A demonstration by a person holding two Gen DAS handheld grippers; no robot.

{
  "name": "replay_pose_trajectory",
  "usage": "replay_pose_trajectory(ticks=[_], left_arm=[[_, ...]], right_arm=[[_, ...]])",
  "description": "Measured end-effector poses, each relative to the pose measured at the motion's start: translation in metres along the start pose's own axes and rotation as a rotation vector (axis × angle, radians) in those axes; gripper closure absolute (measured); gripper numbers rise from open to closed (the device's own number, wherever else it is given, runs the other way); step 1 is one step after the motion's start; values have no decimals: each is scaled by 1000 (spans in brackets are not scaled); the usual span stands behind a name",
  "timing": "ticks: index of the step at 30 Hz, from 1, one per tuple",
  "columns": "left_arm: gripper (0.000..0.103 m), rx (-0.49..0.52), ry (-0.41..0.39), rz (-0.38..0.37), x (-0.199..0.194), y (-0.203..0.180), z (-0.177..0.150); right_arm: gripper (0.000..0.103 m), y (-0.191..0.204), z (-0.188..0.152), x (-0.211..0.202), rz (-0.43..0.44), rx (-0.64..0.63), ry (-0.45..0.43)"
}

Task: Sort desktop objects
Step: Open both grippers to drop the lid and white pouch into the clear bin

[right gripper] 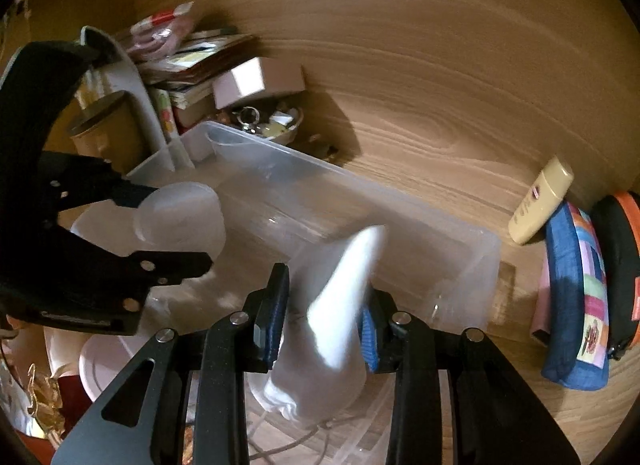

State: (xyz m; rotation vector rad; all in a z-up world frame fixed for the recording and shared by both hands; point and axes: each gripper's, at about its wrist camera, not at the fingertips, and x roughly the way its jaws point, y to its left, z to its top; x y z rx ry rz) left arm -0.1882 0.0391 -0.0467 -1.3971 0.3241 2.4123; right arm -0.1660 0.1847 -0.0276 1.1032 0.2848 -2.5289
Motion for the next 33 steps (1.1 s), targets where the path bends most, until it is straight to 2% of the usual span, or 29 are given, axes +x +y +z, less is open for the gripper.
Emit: replay_pose_trajectory(ticks=[6,11,23,26,30,33], left_arm=[[38,1,9,28,2,-2,0],[38,8,-2,45,2,-3,2],[38,17,-11,72,-4,-3,2],[36,18,-25,83,-11,-2,0],[30,28,-64,111,-27,-2,-5],[26,41,-84,122,-39,-4,-10]], right_arm=[[73,0,-1,1,14,-1,-2],[54,0,0,-4,24,-2,-25],[51,-4,6,-19,26,-5,-72],[42,-5,7,-23,17,-5,-89],[40,-6,9,-34,17,-4,-119],[34,-7,10,-42,7,-6,-142]])
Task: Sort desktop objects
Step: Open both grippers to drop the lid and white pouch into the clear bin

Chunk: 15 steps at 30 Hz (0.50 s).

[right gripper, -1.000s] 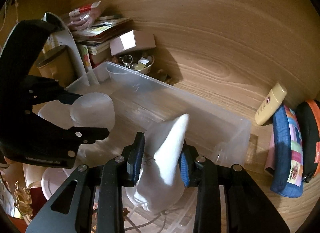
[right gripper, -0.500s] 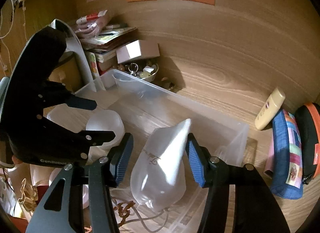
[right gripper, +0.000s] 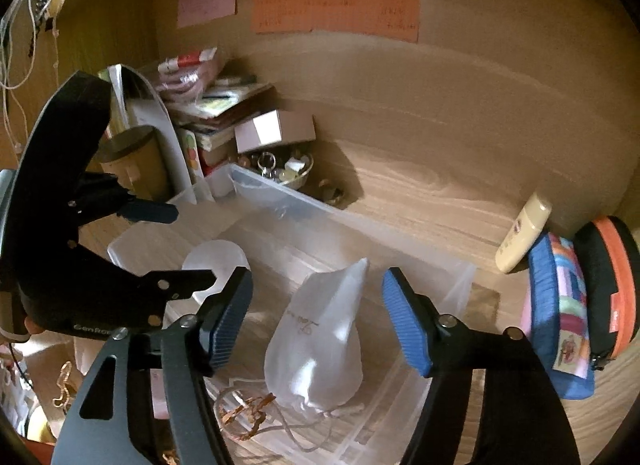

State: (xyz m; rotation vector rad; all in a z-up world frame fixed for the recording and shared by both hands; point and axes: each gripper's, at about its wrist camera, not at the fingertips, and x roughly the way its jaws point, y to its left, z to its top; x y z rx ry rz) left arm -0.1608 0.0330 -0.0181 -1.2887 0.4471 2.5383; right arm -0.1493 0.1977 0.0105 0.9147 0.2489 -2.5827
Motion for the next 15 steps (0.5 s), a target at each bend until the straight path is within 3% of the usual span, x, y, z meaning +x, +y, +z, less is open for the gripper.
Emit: replay_pose_trajectory(ticks=[7,15], left_arm=[[12,4,-69,59,-28,5,-13],[8,-42,-111,69,-57,24,-28]], right_arm=[[28,5,0,-18,-18,-12,-27],[23,10,-7,-42,-59,-26,-48]])
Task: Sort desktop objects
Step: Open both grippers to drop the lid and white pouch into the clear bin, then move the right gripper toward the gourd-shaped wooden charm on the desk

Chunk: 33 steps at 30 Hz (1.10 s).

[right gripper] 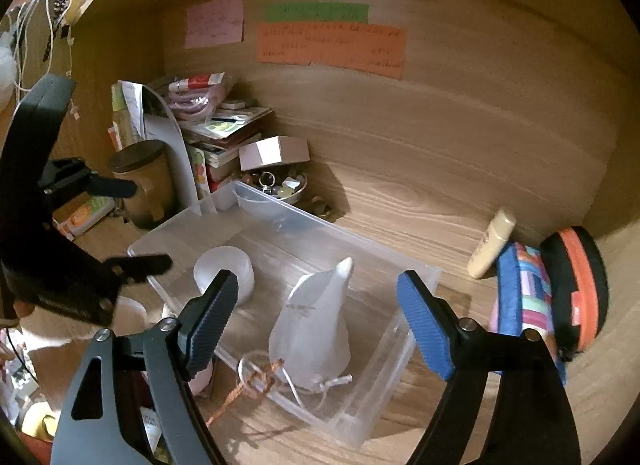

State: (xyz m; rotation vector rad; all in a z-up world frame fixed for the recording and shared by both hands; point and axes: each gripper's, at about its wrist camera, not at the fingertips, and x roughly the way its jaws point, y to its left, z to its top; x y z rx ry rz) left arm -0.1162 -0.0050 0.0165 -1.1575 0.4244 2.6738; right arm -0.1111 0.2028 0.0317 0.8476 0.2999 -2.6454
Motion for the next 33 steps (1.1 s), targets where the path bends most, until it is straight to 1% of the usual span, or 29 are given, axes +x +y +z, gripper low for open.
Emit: replay_pose_trajectory(ticks=[8,14,18,24,33], left_arm=[[6,-30,-32,10,-23,19,-20],[6,-48,-36,-1,-31,21,-44],[6,-59,-41,9,-36,20,-60],[6,-96,-32,-13,-37,23,-82],[6,-118,-7,-88,-35,12,-107]], right_arm=[[22,7,-10,-26,-30,-9,-26],[22,14,-22,-36,-32,-8,-18],[22,18,-33,-41,-23,3,-9],[22,24,-52,-42,-17,29,18],[22,25,-85,-39,-1,104,82]])
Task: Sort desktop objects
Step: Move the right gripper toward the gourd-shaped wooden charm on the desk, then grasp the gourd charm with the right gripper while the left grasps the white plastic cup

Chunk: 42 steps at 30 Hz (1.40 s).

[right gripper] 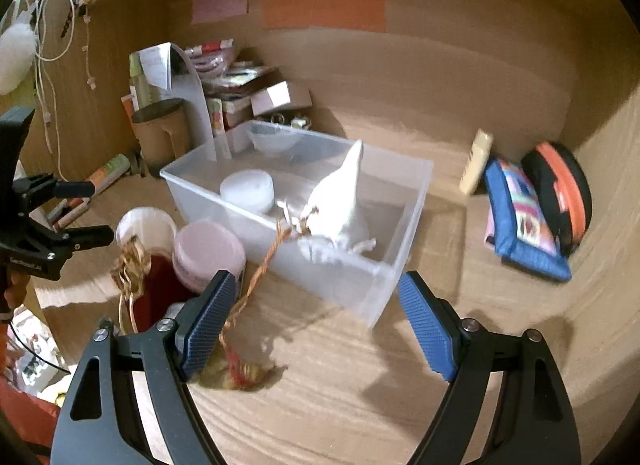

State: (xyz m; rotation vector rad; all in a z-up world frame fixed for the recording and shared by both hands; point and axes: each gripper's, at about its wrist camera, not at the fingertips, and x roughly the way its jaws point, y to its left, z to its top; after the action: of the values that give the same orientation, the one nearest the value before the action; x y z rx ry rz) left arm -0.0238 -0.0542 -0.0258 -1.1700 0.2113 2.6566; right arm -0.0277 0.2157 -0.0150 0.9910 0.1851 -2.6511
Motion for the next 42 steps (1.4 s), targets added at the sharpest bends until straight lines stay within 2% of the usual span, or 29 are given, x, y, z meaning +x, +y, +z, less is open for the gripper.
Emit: replay_pose_trajectory(ticks=[11,24,28,34,38,41,42], left_arm=[[6,40,39,-87,14,-23,-13],[6,56,78,-76,45,-27,-2],[6,55,76,-89,50,-26,2],[6,94,48,-58,53,-33,4],[6,111,32,-50,54,-34,6],[12,110,29,-61,55,-35,7],[17,112,29,-66,56,-36,7]], right_arm=[[22,-2,-32,3,29,84,69],[23,20,-54,13,60,6,128],[33,21,-58,23,69,-12,158],[45,23,-56,34,84,-28,180],[48,26,-52,39,87,-47,186],[49,28,-50,41,86,-52,185],[50,29,-50,41,86,-56,184]])
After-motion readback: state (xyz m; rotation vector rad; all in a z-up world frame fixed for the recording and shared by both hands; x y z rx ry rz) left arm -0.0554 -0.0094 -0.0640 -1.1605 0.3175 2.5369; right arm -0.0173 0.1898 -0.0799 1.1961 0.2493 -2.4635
